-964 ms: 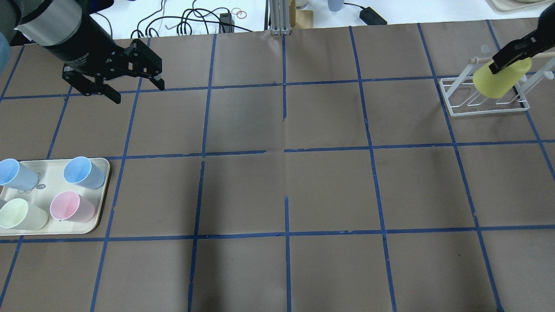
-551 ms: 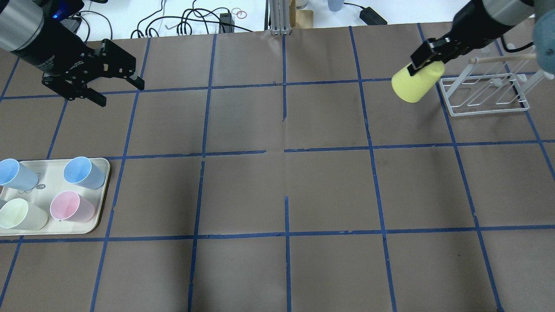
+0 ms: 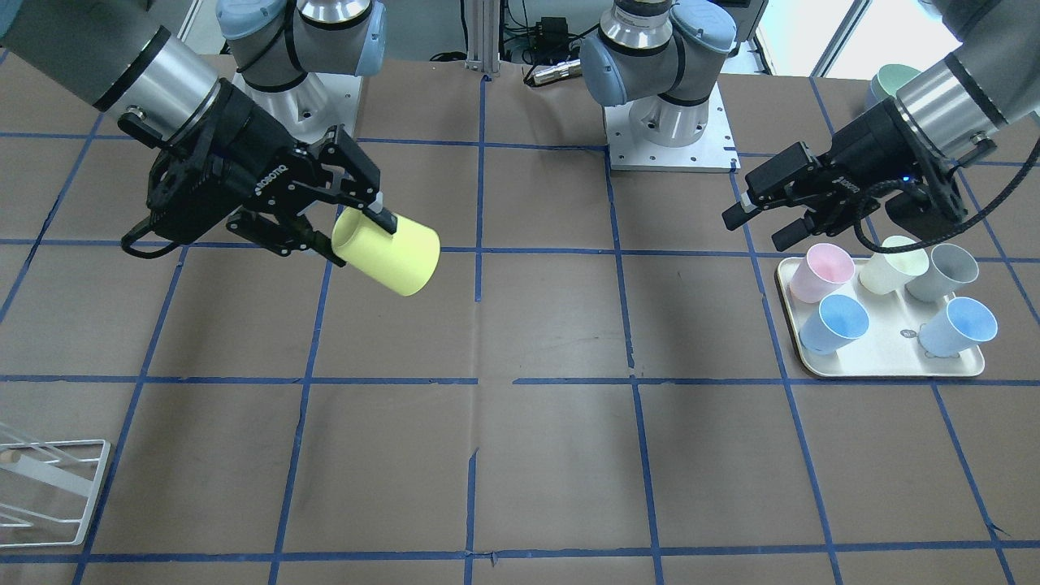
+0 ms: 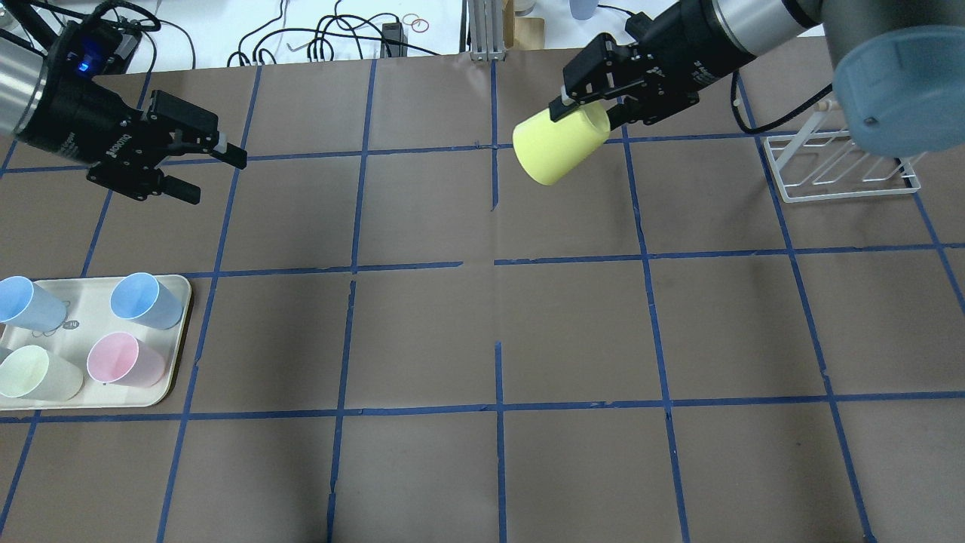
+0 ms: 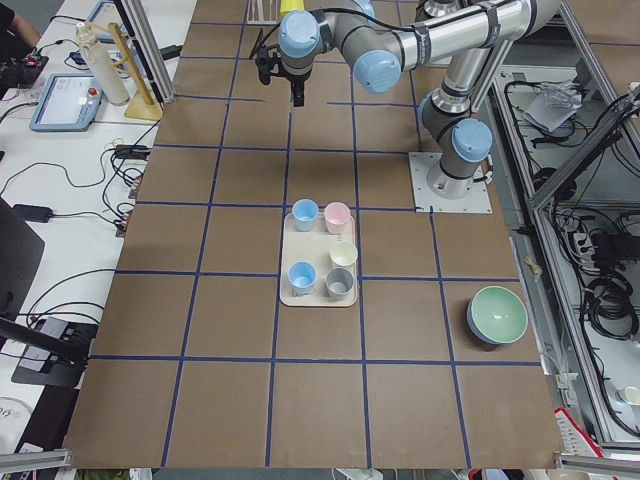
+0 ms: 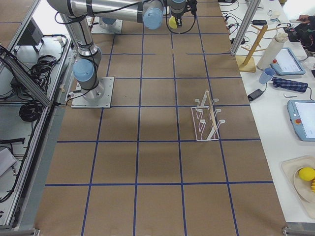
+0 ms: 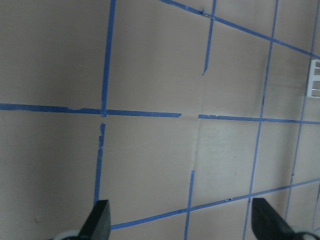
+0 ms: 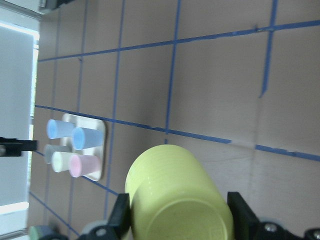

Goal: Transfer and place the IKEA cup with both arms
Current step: 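Carry the yellow cup toward the left gripper while the left arm approaches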

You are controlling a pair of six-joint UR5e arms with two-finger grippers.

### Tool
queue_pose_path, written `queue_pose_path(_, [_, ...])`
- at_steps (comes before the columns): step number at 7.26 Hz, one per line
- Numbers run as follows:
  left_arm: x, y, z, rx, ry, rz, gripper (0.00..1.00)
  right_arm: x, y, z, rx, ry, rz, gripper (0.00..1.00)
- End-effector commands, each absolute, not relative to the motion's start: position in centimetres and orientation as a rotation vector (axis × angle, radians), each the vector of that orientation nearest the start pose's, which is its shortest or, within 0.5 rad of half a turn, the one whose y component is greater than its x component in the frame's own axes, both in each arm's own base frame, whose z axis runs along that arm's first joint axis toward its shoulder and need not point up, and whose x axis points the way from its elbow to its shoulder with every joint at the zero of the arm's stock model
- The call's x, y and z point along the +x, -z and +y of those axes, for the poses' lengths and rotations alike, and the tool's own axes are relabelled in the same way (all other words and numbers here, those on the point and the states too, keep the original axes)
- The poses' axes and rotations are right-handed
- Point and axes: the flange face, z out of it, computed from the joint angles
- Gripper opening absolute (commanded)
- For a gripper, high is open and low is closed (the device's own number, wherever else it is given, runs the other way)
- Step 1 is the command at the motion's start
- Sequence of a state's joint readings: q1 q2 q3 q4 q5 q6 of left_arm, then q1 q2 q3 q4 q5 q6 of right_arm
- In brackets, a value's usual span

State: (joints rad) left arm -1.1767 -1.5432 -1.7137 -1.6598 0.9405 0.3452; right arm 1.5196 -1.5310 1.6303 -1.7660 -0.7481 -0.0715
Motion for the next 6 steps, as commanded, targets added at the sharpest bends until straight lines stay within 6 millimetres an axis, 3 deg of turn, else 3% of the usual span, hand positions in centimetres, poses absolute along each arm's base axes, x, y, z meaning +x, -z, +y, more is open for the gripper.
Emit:
queue_pose_path(1, [-2.4, -40.7, -49.0, 0.172, -0.093, -2.204, 1.0, 19.8, -50.6, -51.8, 0.032, 0.076, 1.988, 0.0])
queue_pose_path(3, [-4.6, -39.0, -49.1, 0.19, -0.125, -2.033, 1.0, 20.1, -48.4, -51.4, 0.096, -0.008, 1.799, 0.0])
queue_pose_path(5, [-7.3, -40.3, -49.5, 0.178, -0.151, -1.891, 1.0, 19.2, -45.7, -51.9, 0.167, -0.044, 1.586, 0.0])
queue_pose_path(6, [-8.6, -41.2, -49.6, 0.168, -0.168, -1.819, 1.0, 19.2, -45.4, -51.9, 0.172, -0.048, 1.577, 0.0])
